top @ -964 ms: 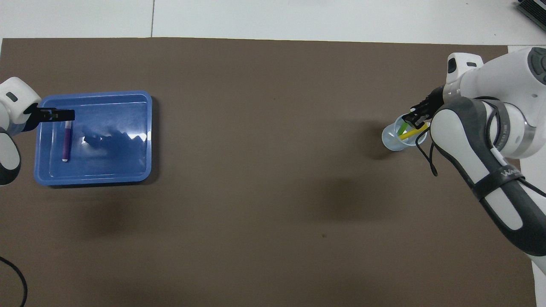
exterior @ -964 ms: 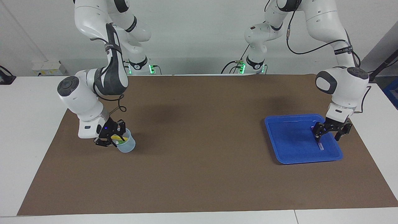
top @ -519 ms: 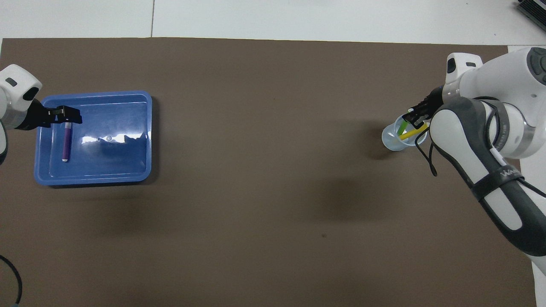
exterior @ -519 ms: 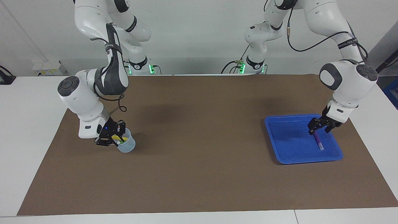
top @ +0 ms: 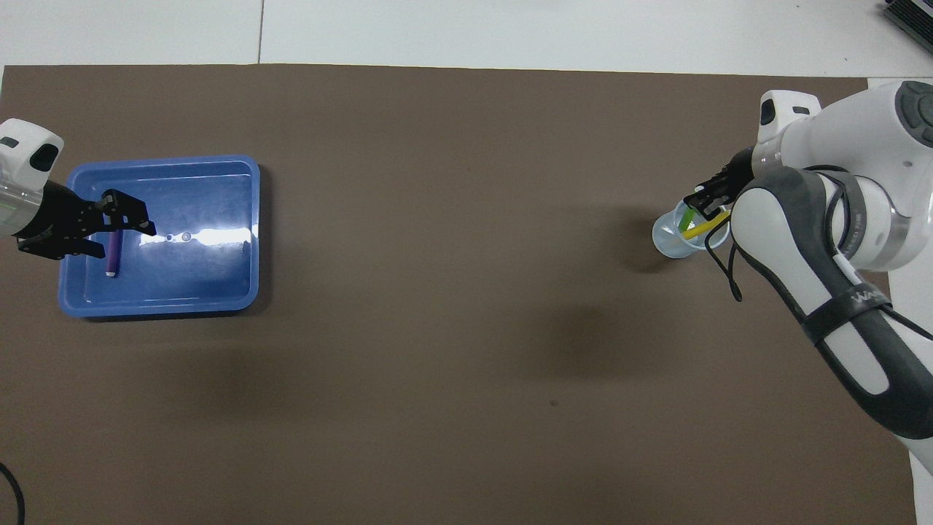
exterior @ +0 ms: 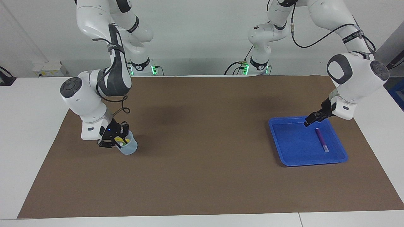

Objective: Right arm passes pens to left for tray arrangement
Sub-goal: 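Open the left gripper and lift it off the purple pen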

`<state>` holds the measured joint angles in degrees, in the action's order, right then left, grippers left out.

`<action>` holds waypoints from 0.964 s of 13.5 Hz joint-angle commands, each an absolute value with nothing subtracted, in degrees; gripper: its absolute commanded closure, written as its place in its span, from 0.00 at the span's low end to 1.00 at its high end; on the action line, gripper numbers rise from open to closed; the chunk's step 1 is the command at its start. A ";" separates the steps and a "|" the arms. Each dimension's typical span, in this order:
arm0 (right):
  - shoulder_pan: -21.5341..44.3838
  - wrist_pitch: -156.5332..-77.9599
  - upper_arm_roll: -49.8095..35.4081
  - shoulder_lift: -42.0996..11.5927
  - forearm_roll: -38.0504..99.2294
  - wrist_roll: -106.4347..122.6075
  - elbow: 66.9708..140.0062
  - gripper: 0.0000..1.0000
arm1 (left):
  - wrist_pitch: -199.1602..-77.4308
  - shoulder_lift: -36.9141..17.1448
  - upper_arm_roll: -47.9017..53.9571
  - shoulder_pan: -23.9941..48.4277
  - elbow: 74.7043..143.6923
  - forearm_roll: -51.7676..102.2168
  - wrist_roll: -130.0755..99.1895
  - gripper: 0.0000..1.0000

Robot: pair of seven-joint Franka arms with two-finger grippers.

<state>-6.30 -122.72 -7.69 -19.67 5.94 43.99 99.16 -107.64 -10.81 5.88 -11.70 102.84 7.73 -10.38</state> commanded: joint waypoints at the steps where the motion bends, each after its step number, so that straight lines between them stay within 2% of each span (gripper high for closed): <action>1: -6.33 -124.28 -8.17 -19.60 4.48 41.66 99.67 0.56 | -102.14 -7.75 5.36 -9.15 103.01 10.36 -17.20 0.11; 4: -5.54 -124.89 -8.17 -19.60 4.40 41.22 99.76 0.55 | -99.15 -6.24 5.45 -6.69 103.01 11.68 -24.76 0.11; 13: -5.80 -124.98 -8.17 -19.51 4.39 41.31 100.37 0.56 | -95.19 -4.49 8.00 -5.63 103.01 17.75 -39.45 0.11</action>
<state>-5.33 -123.79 -7.69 -19.68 5.94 42.91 99.29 -96.66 -5.84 7.99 -6.62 102.81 16.85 -35.90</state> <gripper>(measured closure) 0.555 0.110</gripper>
